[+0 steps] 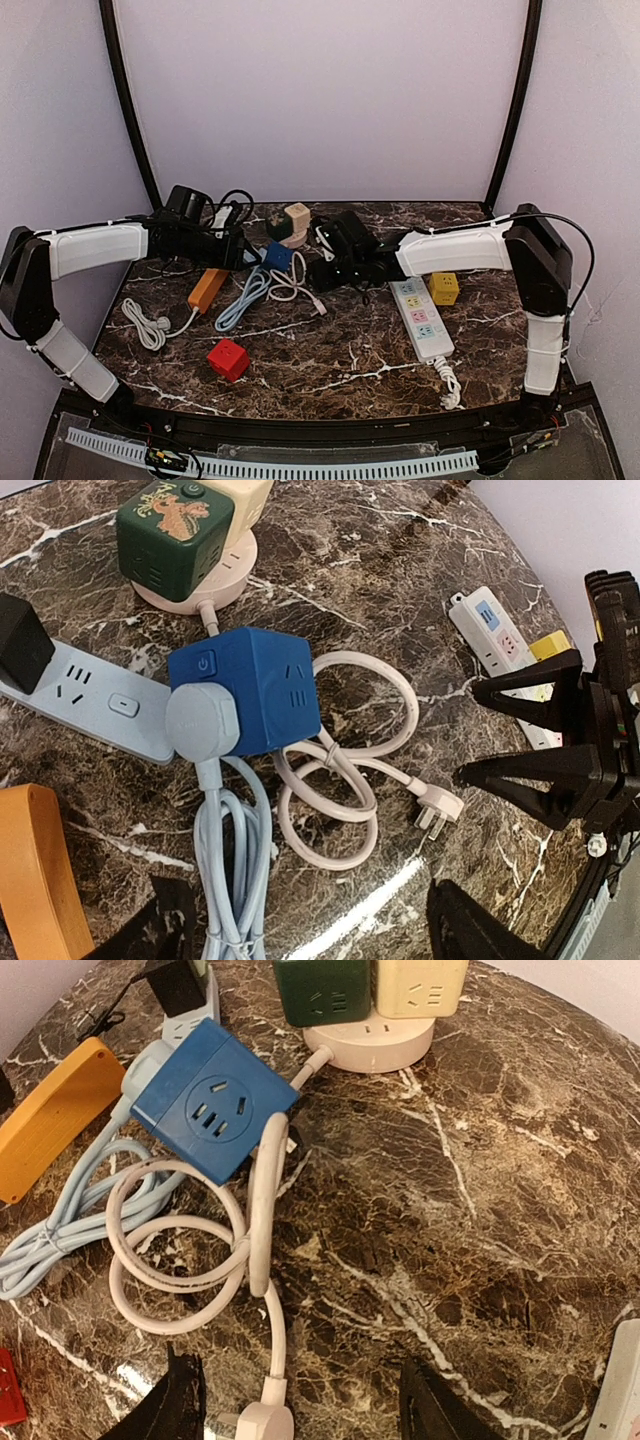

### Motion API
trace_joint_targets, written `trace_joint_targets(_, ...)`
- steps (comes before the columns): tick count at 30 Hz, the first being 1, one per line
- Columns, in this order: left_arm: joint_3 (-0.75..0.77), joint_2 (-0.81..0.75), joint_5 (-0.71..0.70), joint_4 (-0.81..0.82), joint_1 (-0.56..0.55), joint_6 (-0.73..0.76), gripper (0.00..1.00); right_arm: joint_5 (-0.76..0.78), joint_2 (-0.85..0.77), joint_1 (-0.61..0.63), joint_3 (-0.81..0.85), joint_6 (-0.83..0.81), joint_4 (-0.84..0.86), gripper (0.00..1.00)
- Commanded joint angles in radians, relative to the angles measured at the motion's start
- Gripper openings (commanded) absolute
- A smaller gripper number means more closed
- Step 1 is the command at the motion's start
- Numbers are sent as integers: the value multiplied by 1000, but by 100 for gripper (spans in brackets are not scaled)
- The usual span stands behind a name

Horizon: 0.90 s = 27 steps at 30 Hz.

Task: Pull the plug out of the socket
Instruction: Adjust the socket at the center of the board.

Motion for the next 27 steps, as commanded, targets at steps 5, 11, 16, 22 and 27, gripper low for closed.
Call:
trace_joint_targets(5, 6, 8, -32, -28, -3, 4, 74, -95, 94, -32, 136, 32, 0, 56)
trace_joint_targets(11, 10, 8, -38, -32, -3, 5, 72, -86, 171, -40, 213, 24, -13, 47)
trace_joint_targets(16, 11, 10, -38, -32, -4, 4, 71, -86, 191, -41, 244, 18, -19, 16)
trace_joint_targets(22, 11, 7, -44, -37, -3, 6, 69, 25, 99, -49, 153, 18, -28, 0)
trace_joint_targets(27, 10, 11, -34, -34, -3, 2, 69, 72, -43, -84, 1, 41, -35, 0)
